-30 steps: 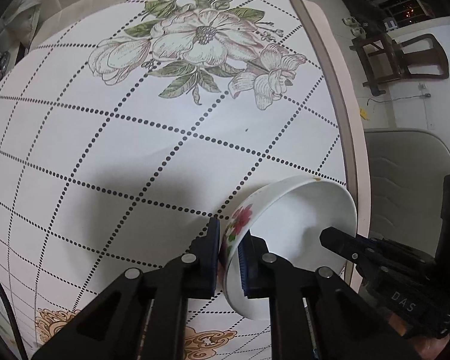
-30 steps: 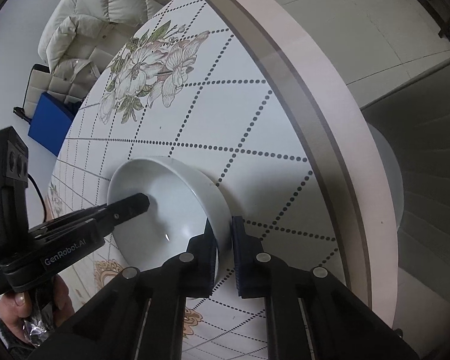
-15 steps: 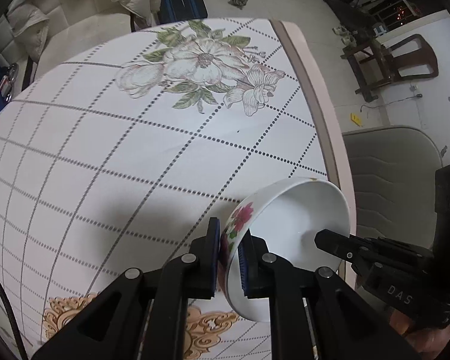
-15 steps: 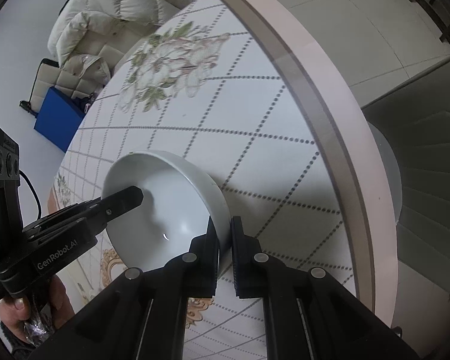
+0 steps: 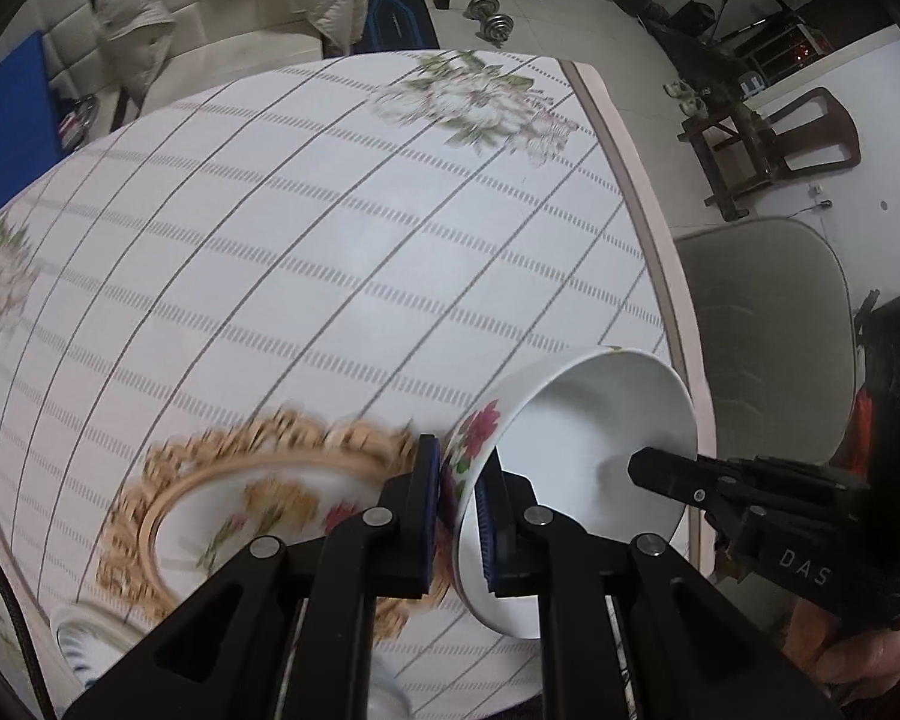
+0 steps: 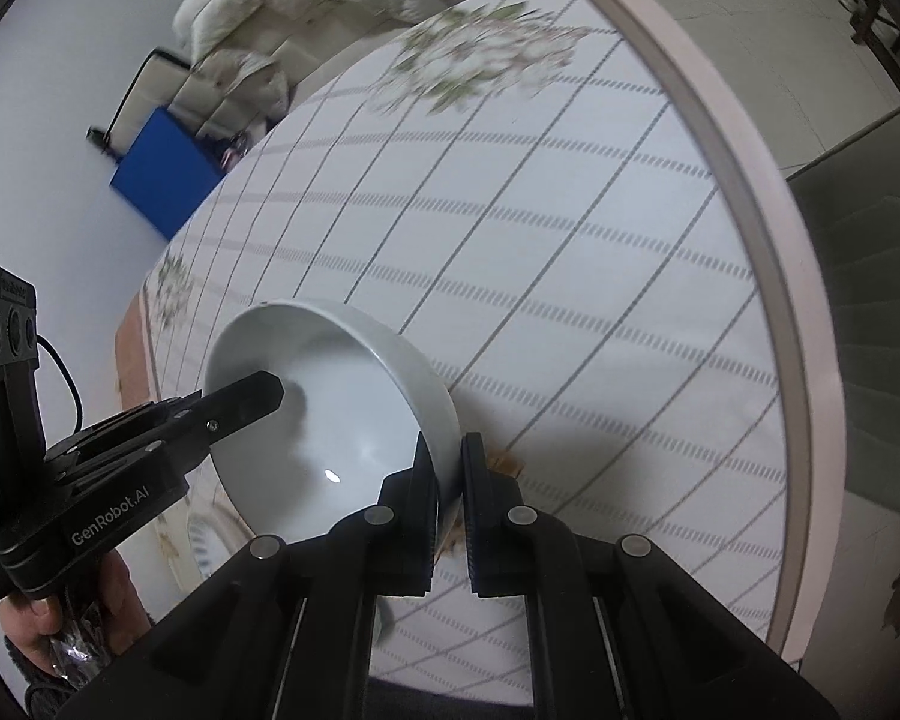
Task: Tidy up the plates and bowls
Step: 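Carry the pink-flower bowl with both tools onto the bowl stack, release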
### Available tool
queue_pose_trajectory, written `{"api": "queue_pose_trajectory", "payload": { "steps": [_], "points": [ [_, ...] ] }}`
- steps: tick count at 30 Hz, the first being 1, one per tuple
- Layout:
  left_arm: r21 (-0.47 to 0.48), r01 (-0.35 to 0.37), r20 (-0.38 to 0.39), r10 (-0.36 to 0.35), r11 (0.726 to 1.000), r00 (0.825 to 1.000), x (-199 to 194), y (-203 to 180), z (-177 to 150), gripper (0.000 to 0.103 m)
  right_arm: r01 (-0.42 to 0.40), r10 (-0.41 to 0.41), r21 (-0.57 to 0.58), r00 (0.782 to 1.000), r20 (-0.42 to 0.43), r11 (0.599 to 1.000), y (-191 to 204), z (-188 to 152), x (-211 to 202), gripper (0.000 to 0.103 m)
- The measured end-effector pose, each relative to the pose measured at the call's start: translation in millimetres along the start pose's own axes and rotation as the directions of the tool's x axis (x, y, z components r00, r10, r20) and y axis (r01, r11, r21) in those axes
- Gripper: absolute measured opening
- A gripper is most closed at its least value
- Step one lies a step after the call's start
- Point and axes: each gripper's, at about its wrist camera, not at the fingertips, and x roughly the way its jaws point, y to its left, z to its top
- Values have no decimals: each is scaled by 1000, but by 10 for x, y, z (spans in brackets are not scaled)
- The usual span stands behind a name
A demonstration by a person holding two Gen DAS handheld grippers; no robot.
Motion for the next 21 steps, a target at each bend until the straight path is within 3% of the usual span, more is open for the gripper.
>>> {"api": "queue_pose_trajectory", "payload": {
  "steps": [14,21],
  "points": [
    [-127,-25,4,26,992,1000,-352,807,-1568,9,4,-15,-126,996,-86,992,881,-1458,416,9],
    [-177,-50,-28,46,983,999,-217,1114,-1899,9,28,-51,-167,990,-134,986,1086,-1758,796,9]
  ]
}}
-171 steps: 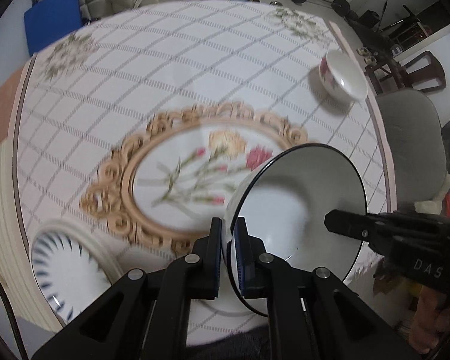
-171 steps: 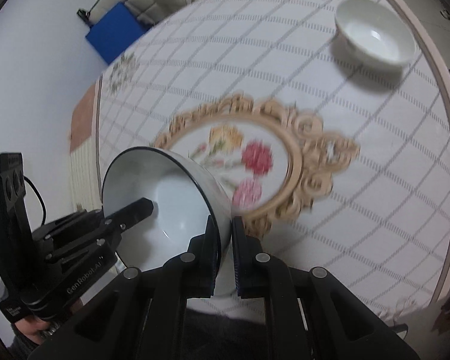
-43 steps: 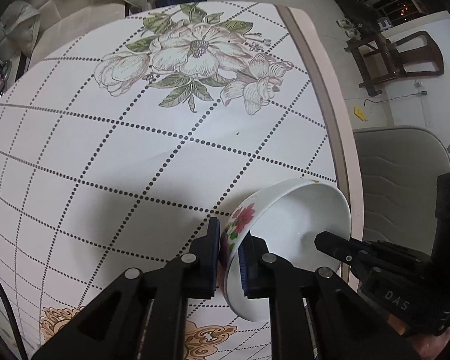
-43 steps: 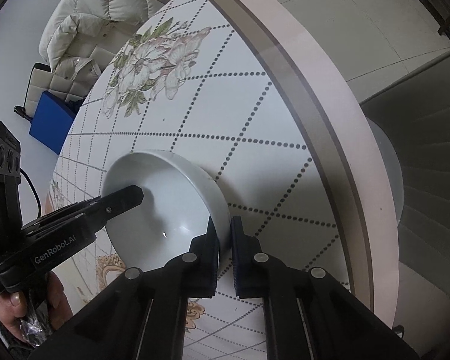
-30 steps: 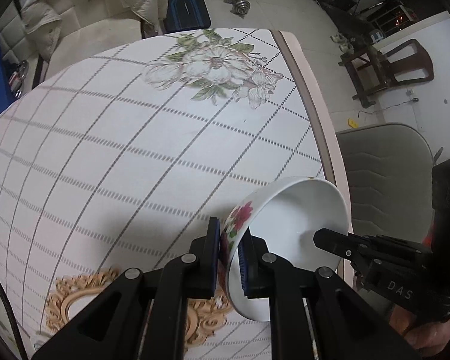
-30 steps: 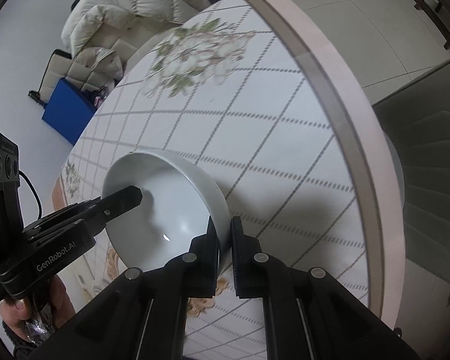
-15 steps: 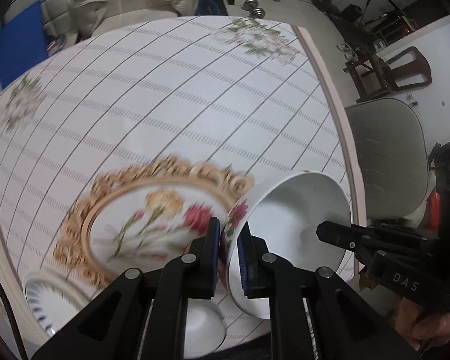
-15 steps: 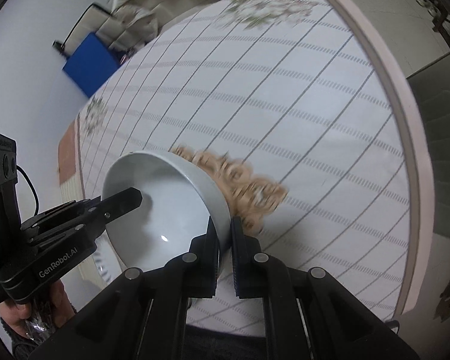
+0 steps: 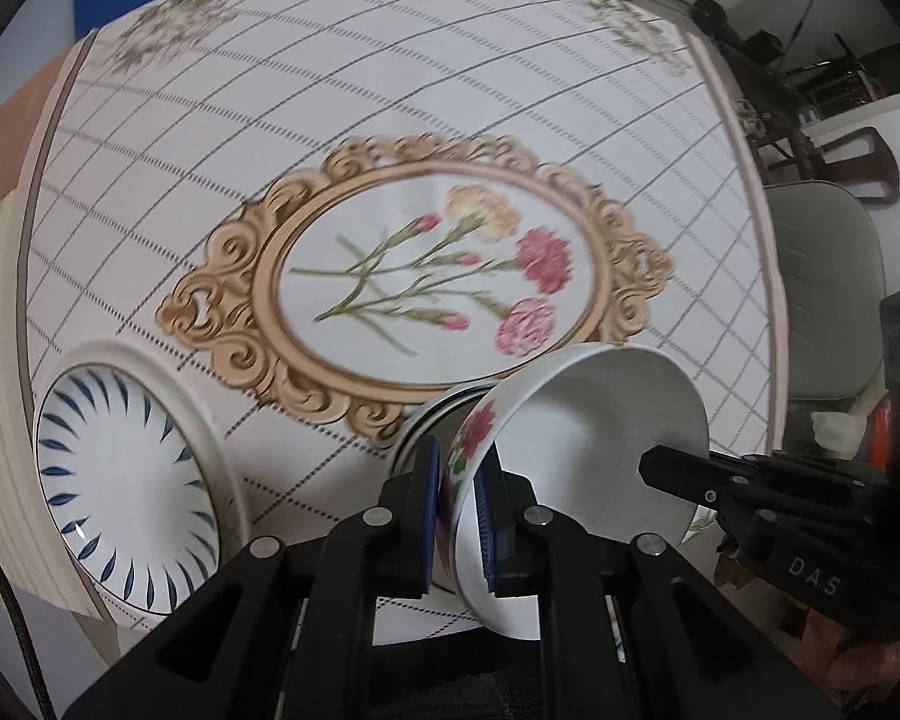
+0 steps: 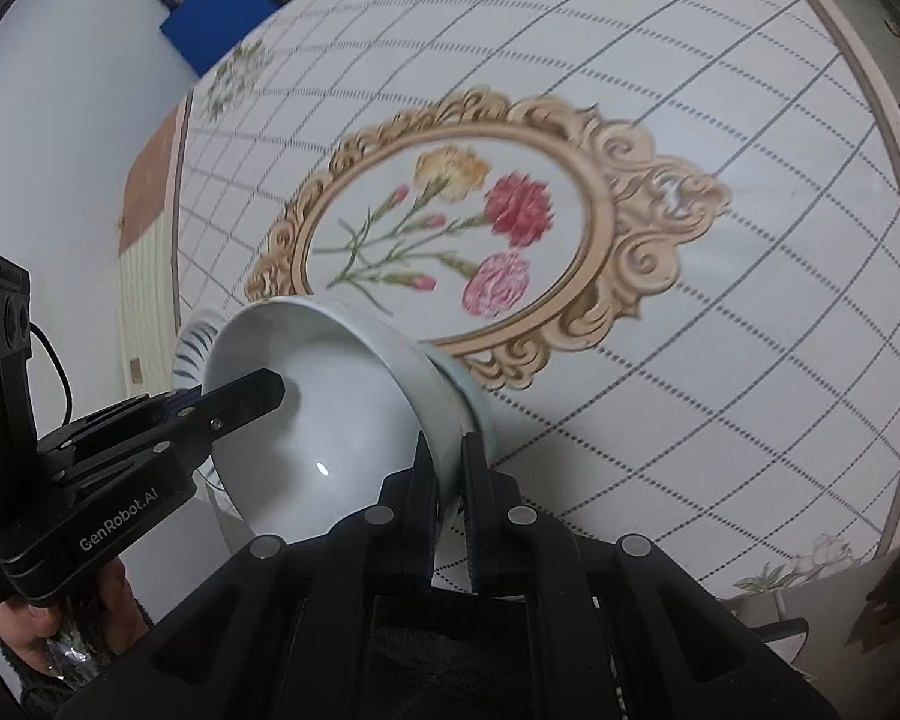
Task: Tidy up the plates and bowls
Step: 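Carry the pink-flower bowl with both tools onto the bowl stack, release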
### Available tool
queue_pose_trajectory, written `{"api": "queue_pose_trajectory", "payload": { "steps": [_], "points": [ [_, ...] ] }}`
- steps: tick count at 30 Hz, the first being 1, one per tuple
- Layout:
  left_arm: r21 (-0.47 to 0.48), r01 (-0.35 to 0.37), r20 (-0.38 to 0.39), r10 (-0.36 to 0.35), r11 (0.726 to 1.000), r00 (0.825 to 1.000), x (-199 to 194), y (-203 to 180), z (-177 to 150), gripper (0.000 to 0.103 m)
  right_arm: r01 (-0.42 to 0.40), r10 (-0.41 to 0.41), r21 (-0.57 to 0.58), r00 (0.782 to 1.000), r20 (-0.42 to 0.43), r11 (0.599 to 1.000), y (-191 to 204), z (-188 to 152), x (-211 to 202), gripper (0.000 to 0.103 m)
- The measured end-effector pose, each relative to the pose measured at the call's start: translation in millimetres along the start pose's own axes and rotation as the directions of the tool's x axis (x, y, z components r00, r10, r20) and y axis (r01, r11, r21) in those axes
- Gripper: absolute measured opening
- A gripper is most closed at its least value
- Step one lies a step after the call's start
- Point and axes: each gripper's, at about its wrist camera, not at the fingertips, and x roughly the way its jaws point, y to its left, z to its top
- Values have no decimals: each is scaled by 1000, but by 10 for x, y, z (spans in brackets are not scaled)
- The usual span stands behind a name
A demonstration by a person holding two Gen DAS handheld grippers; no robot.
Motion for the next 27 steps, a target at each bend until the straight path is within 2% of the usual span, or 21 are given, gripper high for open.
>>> {"api": "queue_pose_trajectory", "payload": {
  "steps": [10,14,17,22,27],
  "points": [
    [37,-76,-33,77,996,996,237,36,-98,9,70,-71,-25,996,-47,997,106,-7,270,9],
    [62,-117,-40,119,991,992,296,8,-117,9,130,-134,-60,989,-68,990,170,-22,363,9],
    [78,-154,-29,156,985,987,283,-33,-116,9,179,-183,-76,981,-59,981,226,-9,356,11],
    [83,-187,-2,188,979,982,205,-41,-127,12,199,-204,-85,977,-55,976,257,13,289,11],
    [91,-229,51,225,969,973,31,-59,-241,12,245,-248,-111,969,-10,963,332,-69,156,11]
  ]
}}
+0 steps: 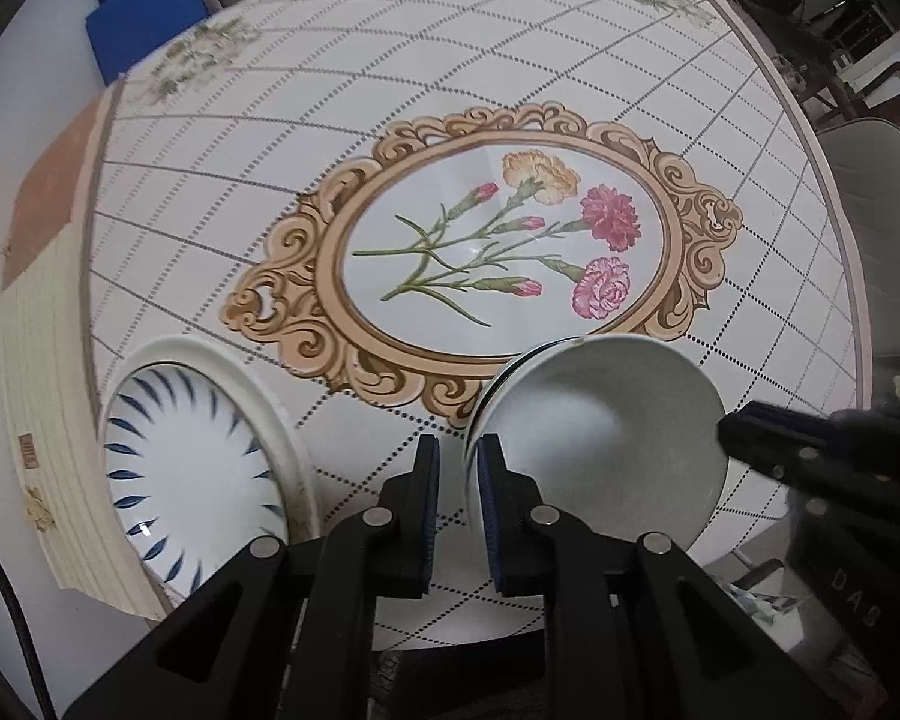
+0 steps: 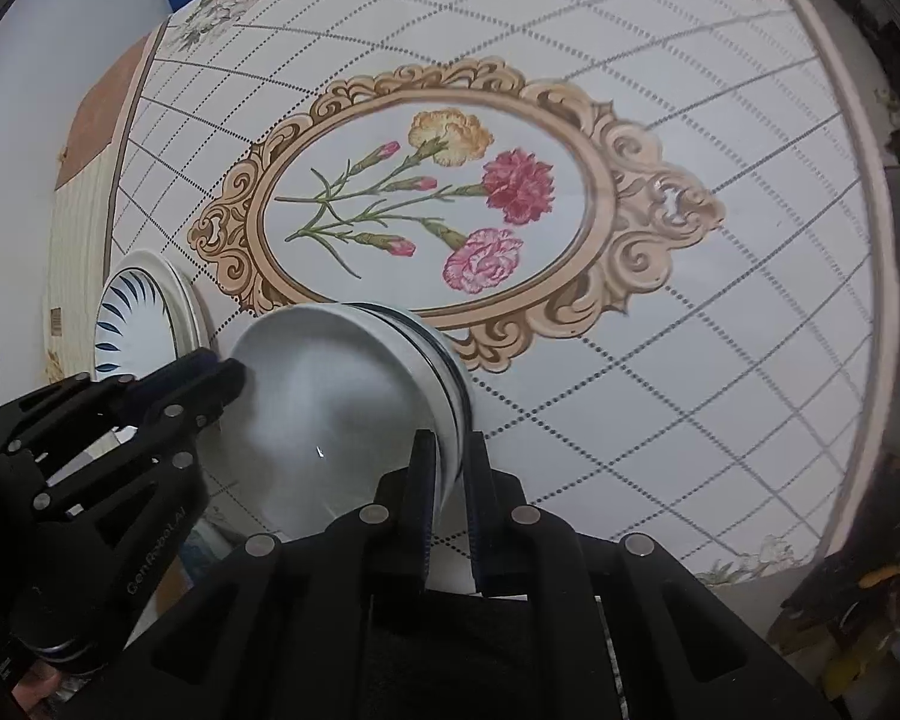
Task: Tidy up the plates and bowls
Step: 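Carry the pink-flower bowl with both tools onto the bowl stack, release, then raise both tools and reach toward the stacked bowls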
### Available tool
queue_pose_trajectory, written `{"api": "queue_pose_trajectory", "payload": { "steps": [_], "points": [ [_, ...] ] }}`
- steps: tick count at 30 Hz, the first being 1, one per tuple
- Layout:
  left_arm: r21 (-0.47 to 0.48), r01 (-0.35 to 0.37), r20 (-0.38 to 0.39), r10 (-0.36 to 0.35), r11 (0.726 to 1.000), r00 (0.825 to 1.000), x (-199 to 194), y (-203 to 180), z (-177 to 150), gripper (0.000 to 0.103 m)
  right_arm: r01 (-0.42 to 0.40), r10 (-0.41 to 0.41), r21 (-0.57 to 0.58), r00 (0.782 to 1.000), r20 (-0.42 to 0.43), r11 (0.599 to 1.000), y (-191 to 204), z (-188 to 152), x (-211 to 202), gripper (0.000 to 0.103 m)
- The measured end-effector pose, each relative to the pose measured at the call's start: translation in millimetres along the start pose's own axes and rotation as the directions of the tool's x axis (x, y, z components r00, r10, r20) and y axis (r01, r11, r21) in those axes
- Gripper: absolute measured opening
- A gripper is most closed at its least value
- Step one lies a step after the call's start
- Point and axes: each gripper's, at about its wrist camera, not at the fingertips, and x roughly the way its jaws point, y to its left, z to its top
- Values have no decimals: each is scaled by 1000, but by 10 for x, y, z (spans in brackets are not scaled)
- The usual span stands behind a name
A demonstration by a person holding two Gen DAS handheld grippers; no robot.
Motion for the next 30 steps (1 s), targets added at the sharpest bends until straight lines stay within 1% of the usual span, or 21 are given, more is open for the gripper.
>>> {"api": "queue_pose_trajectory", "payload": {
  "steps": [2,6,8,9,10,11,12,13,15,17,19,24,25,27,28,30],
  "points": [
    [-5,-12,20,13,1000,1000,-78,12,-61,12,25,-25,-7,999,36,1000,17,-66,-99,11],
    [-39,-27,67,29,999,997,-290,93,-233,13,47,-46,-1,995,92,999,29,-244,-299,11],
    [-51,-36,92,40,998,995,-407,124,-328,13,57,-57,8,991,119,998,38,-359,-404,19],
    [-59,-43,110,49,997,993,-483,134,-384,13,60,-61,11,990,131,998,47,-411,-443,30],
    [-66,-46,127,54,997,990,-549,142,-428,14,63,-64,12,988,143,998,60,-465,-485,44],
    [-73,-48,143,58,996,988,-614,146,-474,14,59,-60,14,985,163,998,71,-544,-555,51],
    [-79,-49,155,61,996,986,-683,152,-523,15,53,-54,14,983,177,999,81,-603,-606,63],
    [-83,-43,166,56,996,985,-752,154,-570,16,51,-53,15,980,192,999,94,-678,-668,66],
    [-84,-31,186,46,996,982,-872,151,-652,16,53,-55,16,976,212,998,119,-797,-768,67],
    [-84,-26,203,42,996,978,-974,130,-703,17,60,-63,20,970,235,998,139,-910,-873,72],
    [-78,-23,226,40,997,973,-1101,99,-775,22,72,-74,19,962,261,997,163,-1002,-977,85],
    [-80,-10,282,33,997,959,-1361,41,-922,23,119,-118,17,938,325,993,232,-1231,-1270,95],
    [-81,-1,292,25,997,956,-1415,31,-954,25,127,-125,17,935,333,992,246,-1263,-1312,97],
    [-79,8,309,16,997,951,-1497,4,-999,28,144,-142,21,922,359,989,278,-1354,-1436,97],
    [-79,10,319,16,997,948,-1537,-4,-1019,31,150,-147,22,917,370,988,293,-1392,-1488,97],
    [-88,5,349,26,996,937,-1639,-22,-1072,46,172,-167,24,902,399,985,319,-1478,-1618,99]
  ]
}}
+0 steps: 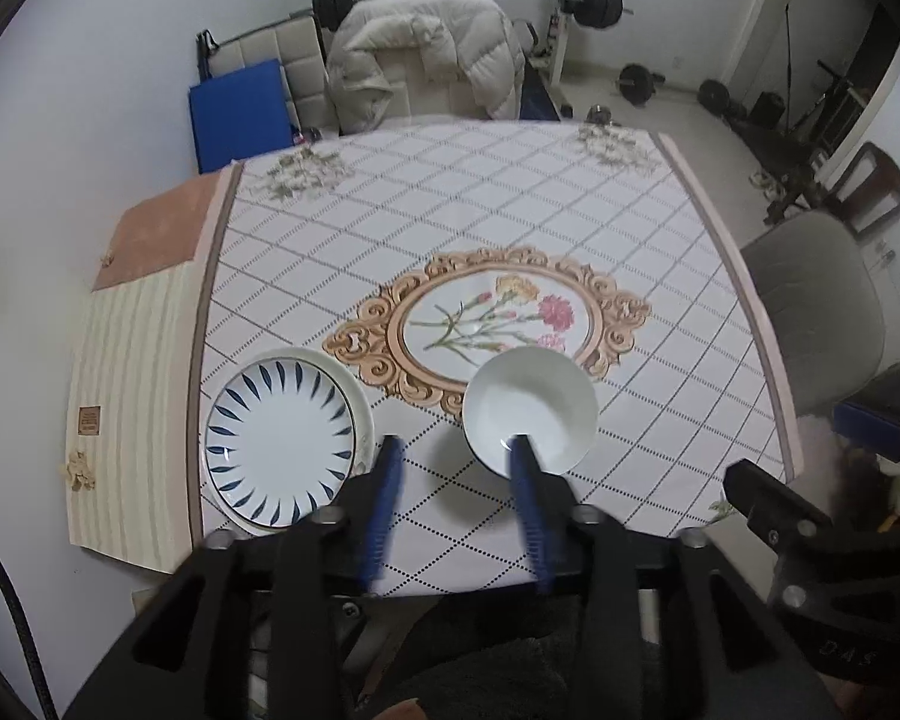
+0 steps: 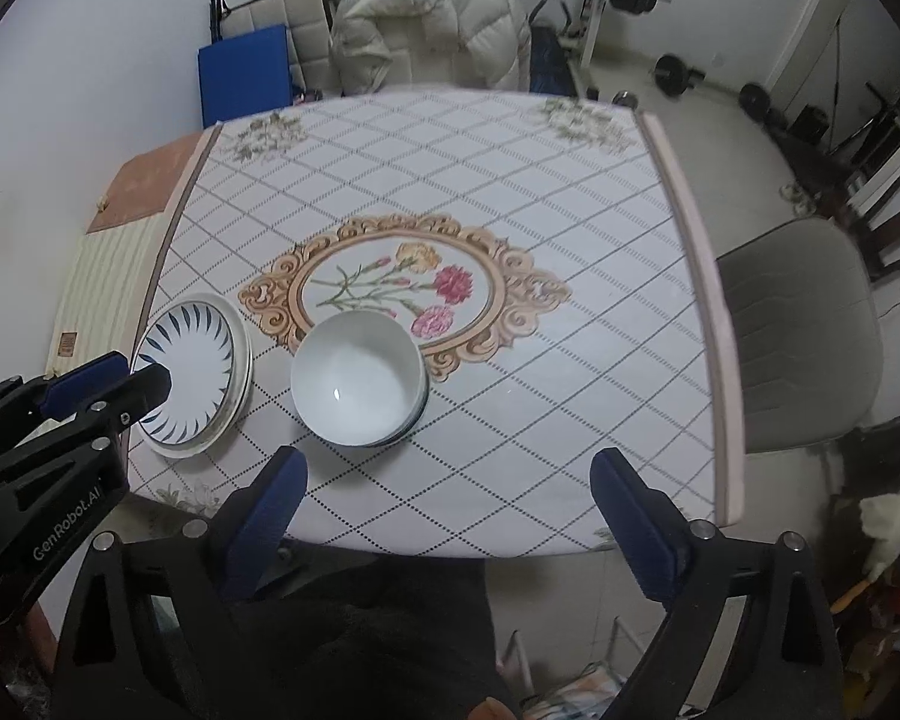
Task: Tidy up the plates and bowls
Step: 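Raise both tools and reach toward the stacked bowls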
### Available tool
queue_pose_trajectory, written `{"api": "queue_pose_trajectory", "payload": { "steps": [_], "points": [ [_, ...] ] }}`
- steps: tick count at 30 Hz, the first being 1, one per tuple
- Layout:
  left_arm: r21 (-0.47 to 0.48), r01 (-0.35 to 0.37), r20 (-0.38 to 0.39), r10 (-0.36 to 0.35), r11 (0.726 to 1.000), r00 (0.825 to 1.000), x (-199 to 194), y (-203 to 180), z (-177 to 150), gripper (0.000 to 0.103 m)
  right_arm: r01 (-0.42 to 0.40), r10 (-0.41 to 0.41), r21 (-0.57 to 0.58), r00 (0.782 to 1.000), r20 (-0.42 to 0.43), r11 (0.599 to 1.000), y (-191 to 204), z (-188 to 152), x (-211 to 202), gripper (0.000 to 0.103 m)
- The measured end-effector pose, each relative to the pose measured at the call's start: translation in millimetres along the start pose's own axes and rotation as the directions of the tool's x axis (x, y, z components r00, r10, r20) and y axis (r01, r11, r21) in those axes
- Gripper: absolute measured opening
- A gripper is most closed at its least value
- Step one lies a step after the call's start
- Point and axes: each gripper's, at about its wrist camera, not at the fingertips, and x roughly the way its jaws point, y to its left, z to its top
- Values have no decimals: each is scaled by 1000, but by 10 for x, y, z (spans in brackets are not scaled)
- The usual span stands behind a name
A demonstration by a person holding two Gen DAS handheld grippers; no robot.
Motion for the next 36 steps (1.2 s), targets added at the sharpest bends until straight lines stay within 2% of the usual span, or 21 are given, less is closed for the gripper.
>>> {"api": "queue_pose_trajectory", "payload": {
  "steps": [1,2,5,9,20,31,34,36],
  "points": [
    [-3,-2,10,2,1000,1000,-31,4,-5,63,6,-6,0,1000,10,1000,-3,-9,-48,103],
    [-13,-7,32,8,1000,999,-96,14,-15,76,14,-14,0,1000,27,1000,-4,-27,-124,103],
    [-16,-26,70,27,1000,997,-213,20,-36,90,34,-34,0,997,66,999,-8,-66,-292,103],
    [-27,-19,93,22,999,995,-362,24,-60,92,47,-48,14,993,104,999,-35,-116,-480,103],
    [-16,-10,112,12,1000,994,-552,-32,-115,92,26,-32,49,992,121,998,-121,-185,-709,103],
    [-25,-7,84,9,1000,996,-428,-18,-110,92,13,-18,48,995,99,999,-111,-134,-668,103],
    [-12,-25,82,26,1000,996,-273,-13,-86,103,0,-5,57,996,85,998,-139,-83,-542,103],
    [-21,-3,98,5,1000,995,-176,39,-64,103,3,-9,65,996,88,998,-179,-25,-421,103]
  ]
}}
